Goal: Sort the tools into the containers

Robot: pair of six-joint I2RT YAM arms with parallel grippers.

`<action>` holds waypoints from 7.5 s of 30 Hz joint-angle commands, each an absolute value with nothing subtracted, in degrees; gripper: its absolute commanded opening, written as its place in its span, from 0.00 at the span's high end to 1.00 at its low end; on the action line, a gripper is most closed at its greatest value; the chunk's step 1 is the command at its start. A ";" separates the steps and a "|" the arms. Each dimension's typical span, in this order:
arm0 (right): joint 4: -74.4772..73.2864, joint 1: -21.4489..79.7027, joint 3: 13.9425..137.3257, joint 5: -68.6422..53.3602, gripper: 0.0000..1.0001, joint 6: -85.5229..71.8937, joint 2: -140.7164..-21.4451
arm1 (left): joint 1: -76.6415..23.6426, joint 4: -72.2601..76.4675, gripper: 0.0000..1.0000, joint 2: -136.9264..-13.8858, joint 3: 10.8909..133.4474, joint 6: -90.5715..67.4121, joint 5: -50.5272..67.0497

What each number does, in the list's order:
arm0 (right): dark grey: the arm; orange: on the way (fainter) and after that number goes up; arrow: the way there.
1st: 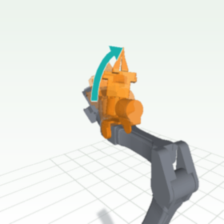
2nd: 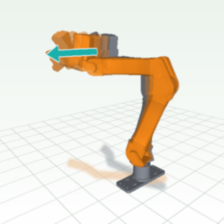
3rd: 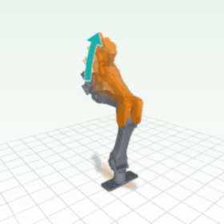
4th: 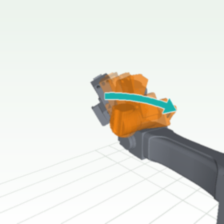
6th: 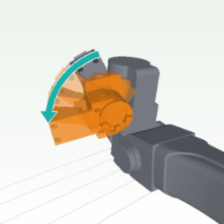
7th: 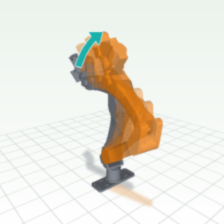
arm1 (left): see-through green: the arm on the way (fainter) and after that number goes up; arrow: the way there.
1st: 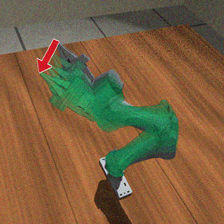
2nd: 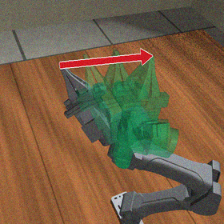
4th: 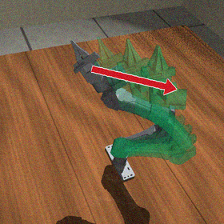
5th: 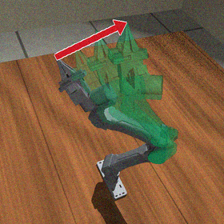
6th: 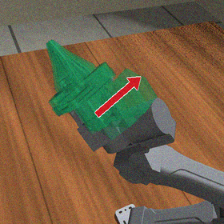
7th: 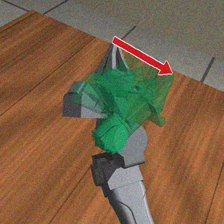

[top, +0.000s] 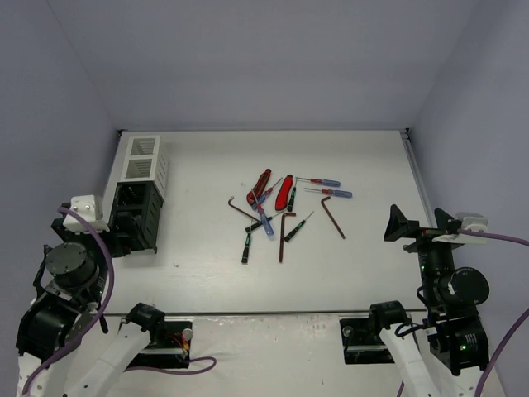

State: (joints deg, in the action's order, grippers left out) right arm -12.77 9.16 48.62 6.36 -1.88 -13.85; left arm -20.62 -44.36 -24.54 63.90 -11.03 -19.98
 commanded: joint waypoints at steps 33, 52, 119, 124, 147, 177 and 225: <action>-11.41 9.86 41.43 4.37 0.00 -7.64 -11.11 | -21.38 -43.09 0.40 -100.15 89.25 -38.38 1.90; -11.34 9.84 39.85 4.66 0.00 -7.86 -6.24 | -24.75 -39.86 0.44 -113.98 90.82 -69.18 -5.65; -11.34 10.20 39.64 4.75 0.00 -8.09 -1.67 | -28.39 -36.30 1.00 -83.42 90.01 -47.28 -47.00; -11.34 10.37 39.73 4.13 0.00 -8.17 -1.57 | -21.50 -15.00 1.00 -70.75 72.62 -30.68 -49.35; -11.34 12.13 39.64 3.78 0.00 -7.79 -0.97 | 2.37 9.08 1.00 -62.37 49.51 -19.65 -43.86; -11.53 12.13 44.44 6.22 0.00 -9.82 -15.98 | 2.20 -7.99 0.34 -54.49 47.61 -28.41 -39.08; -11.92 16.00 62.44 2.93 0.63 -5.03 -101.16 | -21.29 -26.63 0.32 -64.65 60.08 -9.89 1.19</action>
State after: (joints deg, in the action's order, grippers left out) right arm -12.22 16.49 59.94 0.79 -7.87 -101.20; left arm -20.43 -29.28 -66.41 59.33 -10.93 2.40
